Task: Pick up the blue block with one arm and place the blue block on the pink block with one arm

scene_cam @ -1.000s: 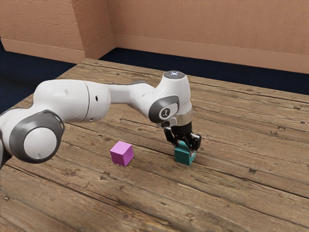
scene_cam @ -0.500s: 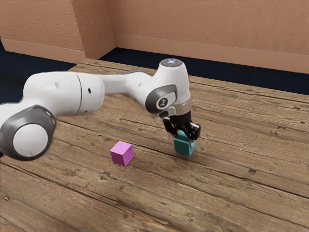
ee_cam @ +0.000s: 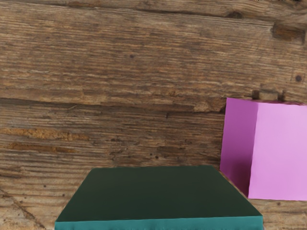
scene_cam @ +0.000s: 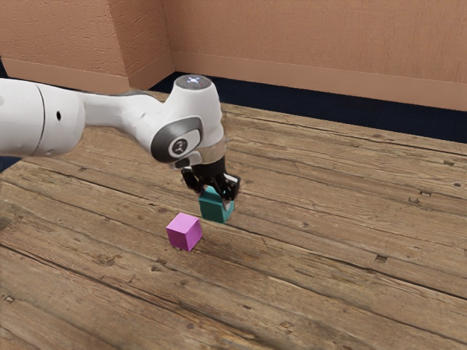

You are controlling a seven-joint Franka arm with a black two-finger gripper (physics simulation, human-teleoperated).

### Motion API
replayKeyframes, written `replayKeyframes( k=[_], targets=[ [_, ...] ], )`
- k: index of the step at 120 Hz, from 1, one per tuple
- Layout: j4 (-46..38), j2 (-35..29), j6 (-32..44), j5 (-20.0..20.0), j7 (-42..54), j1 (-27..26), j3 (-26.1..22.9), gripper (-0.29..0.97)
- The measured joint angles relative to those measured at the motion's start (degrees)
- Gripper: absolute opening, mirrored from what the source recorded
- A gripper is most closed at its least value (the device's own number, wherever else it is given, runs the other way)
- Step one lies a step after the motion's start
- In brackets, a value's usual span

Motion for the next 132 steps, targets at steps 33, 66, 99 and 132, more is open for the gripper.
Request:
replayKeyframes(
  k=[33, 66, 99, 132],
  targets=[
    [-8.0, -4.8, 3.6, 0.3, 0.2, 12.6, -8.7, 0.33],
    [-11.4, -6.2, 5.4, 0.4, 0.3, 14.9, -9.1, 0.33],
    [-12.5, -6.2, 6.9, 0.6, 0.9, 17.3, -10.4, 0.33],
    [-13.6, -6.1, 7.9, 0.6, 1.5, 19.2, -10.7, 0.33]
  ],
)
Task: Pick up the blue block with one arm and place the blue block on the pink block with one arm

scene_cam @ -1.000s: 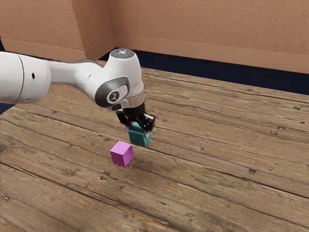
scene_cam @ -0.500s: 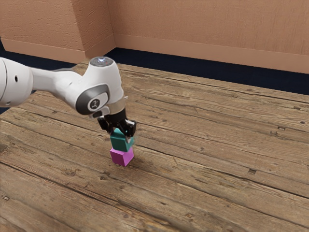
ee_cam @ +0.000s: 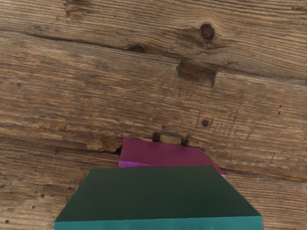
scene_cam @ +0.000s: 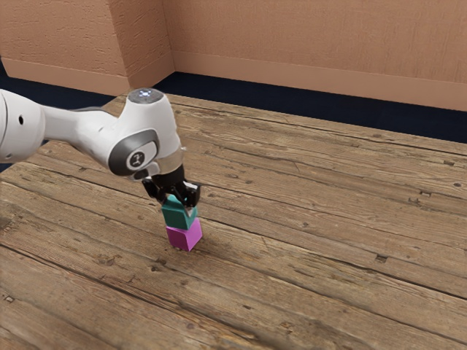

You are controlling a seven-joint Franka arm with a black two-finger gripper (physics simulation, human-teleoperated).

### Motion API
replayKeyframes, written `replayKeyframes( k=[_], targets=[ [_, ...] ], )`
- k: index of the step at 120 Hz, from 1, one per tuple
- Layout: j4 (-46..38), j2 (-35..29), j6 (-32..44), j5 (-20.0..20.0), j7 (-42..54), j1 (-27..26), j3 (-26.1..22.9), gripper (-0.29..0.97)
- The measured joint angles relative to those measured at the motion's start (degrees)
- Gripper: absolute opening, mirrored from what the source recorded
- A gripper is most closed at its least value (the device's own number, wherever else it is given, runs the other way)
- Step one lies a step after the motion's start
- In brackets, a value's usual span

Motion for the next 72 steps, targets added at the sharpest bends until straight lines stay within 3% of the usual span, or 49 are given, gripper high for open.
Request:
replayKeyframes(
  k=[32, 51, 72],
  targets=[
    [-0.6, 0.0, 0.8, 0.0, 0.5, 0.4, 0.0, 0.33],
    [-0.5, 0.0, 1.0, 0.6, 0.2, 1.0, 0.0, 0.50],
    [-0.5, -0.4, 0.8, 0.4, -0.5, 1.1, -0.1, 0.60]
  ],
)
